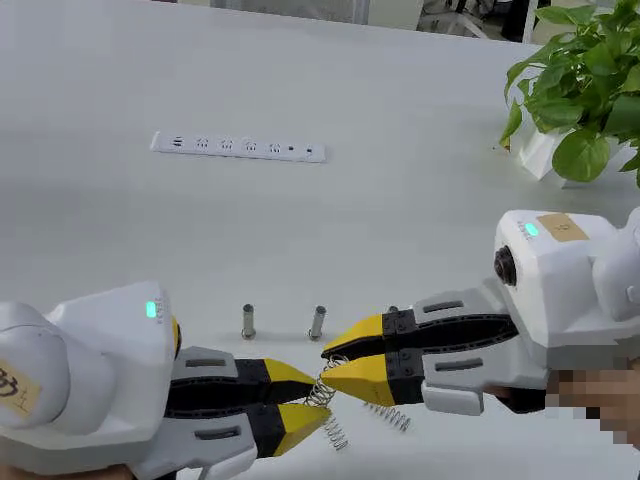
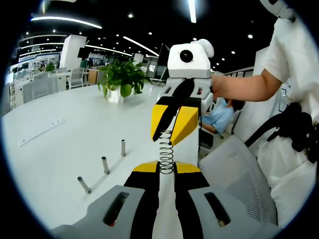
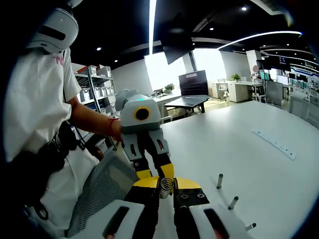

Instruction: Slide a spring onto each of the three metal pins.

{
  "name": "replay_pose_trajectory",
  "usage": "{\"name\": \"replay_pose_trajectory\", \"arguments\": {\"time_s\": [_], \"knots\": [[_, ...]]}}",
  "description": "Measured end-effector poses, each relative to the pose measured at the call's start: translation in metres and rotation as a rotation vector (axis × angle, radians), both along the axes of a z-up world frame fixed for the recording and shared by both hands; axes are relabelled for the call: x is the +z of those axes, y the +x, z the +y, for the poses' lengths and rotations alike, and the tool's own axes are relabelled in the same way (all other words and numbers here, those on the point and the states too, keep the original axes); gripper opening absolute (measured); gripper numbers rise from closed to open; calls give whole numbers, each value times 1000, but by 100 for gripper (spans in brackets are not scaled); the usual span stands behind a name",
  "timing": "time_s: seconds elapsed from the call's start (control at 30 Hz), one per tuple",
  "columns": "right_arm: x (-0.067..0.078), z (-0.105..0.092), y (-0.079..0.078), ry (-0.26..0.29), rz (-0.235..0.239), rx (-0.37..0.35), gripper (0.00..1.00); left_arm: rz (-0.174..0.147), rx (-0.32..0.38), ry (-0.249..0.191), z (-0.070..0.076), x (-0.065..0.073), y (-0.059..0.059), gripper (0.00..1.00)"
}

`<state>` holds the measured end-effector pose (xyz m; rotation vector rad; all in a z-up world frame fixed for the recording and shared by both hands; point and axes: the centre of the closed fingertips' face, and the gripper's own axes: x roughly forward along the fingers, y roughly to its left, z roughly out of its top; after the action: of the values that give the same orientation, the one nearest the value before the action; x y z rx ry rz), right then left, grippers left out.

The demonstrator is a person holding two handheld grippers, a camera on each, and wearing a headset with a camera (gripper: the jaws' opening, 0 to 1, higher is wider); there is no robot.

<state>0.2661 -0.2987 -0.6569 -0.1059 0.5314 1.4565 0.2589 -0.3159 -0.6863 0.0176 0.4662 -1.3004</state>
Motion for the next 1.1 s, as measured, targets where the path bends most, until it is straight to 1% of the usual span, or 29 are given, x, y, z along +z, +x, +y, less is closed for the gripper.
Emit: {"name": "replay_pose_trajectory", "arguments": {"time_s": [0.23,0.47,0.6,0.73,0.77,0.8,0.83,0.9,0.97,1.1], "knots": [[1,4,-2,-24,-23,25,6,-6,-8,0,-2,0,-1,7],[0,4,-3,-33,-17,35,6,-10,-10,4,-1,-1,-2,7],[0,4,-5,-42,-20,53,7,-14,-15,5,-2,-1,-3,7],[0,5,-5,-61,-17,69,10,-22,-23,14,-3,-2,-4,7],[-1,4,-7,-78,-6,80,12,-24,-26,17,-3,-2,-5,7],[-2,3,-7,-97,-12,90,13,-24,-28,17,-3,-3,-5,7],[-3,0,-7,-128,-33,115,14,-26,-29,18,-3,-3,-5,7],[-3,-4,-8,-164,-45,147,14,-28,-31,24,-3,-4,-6,7],[-2,-7,-8,-206,-67,189,15,-31,-33,32,-3,-6,-6,7],[-1,-9,-11,-289,-88,281,15,-36,-34,39,-3,-6,-6,7]]}}
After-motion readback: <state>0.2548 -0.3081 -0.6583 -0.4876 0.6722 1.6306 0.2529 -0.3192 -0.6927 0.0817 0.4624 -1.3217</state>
